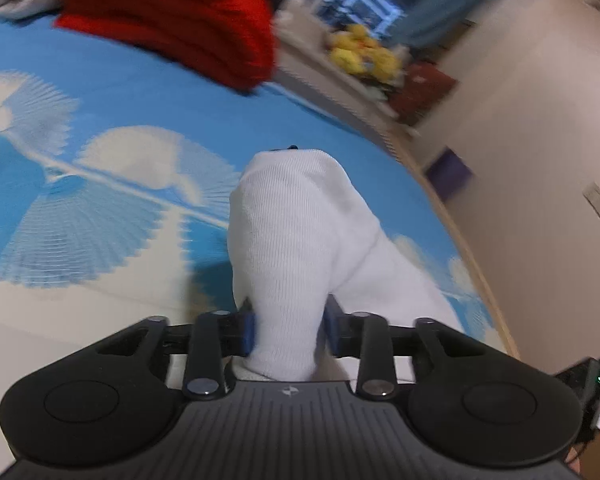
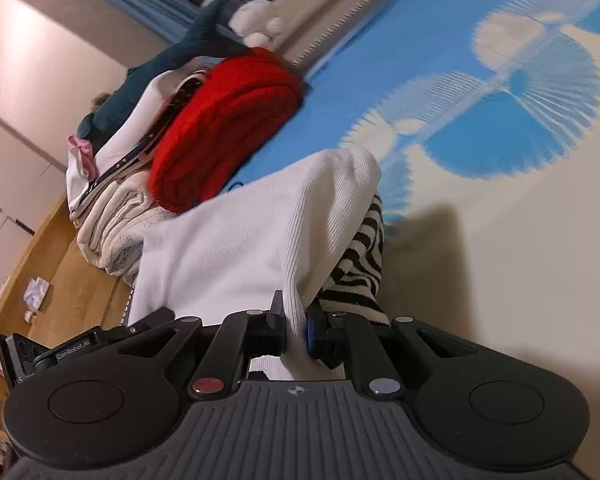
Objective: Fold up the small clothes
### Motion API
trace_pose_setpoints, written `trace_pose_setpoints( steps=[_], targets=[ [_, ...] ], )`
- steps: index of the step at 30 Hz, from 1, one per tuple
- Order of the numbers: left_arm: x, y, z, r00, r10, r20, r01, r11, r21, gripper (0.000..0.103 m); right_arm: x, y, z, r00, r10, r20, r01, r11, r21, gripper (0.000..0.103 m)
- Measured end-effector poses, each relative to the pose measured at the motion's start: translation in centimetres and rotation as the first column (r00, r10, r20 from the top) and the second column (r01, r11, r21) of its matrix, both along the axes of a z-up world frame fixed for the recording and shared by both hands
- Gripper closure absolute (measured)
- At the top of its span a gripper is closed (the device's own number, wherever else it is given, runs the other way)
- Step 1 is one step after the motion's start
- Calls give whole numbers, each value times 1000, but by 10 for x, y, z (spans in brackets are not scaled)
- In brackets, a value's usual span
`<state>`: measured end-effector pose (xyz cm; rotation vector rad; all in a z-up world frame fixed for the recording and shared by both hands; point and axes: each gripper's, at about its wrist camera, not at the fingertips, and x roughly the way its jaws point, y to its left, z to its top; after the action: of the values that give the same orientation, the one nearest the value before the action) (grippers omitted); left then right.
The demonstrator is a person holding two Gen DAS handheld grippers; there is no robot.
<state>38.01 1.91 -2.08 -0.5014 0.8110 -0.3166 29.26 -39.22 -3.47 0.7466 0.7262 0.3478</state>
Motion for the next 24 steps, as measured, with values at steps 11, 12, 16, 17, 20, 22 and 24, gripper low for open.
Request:
trace_pose_setpoints(
  steps=[11,12,16,17,20,22,24],
  targets=[
    [-11,41,-31,966,-81,-247,96,994,52,49,31,53,-7,995,-74,-66,55,967,-250,64],
    [-13,36,-38,958,-109,-265,134,988,79,44,29,50,-6,996,-61,-63,45,973,-228,54],
    [-23,25,-49,954,-110,-279,166,969,183,32,26,58,-21,980,104,-169,-139,967,-212,55],
    [-24,25,-45,955,-96,-280,148,974,170,36,25,62,-27,972,120,-202,-174,946,-275,64],
    [-34,28,-25,967,-132,-218,159,981,110,39,16,60,-33,967,116,-227,-187,928,-322,91],
    [-36,21,-30,956,-188,-225,219,968,120,39,11,49,-31,972,106,-210,-163,948,-273,95],
    [-38,7,-55,930,-183,-318,273,924,269,33,8,44,-34,970,105,-221,-160,955,-251,97]
  ],
)
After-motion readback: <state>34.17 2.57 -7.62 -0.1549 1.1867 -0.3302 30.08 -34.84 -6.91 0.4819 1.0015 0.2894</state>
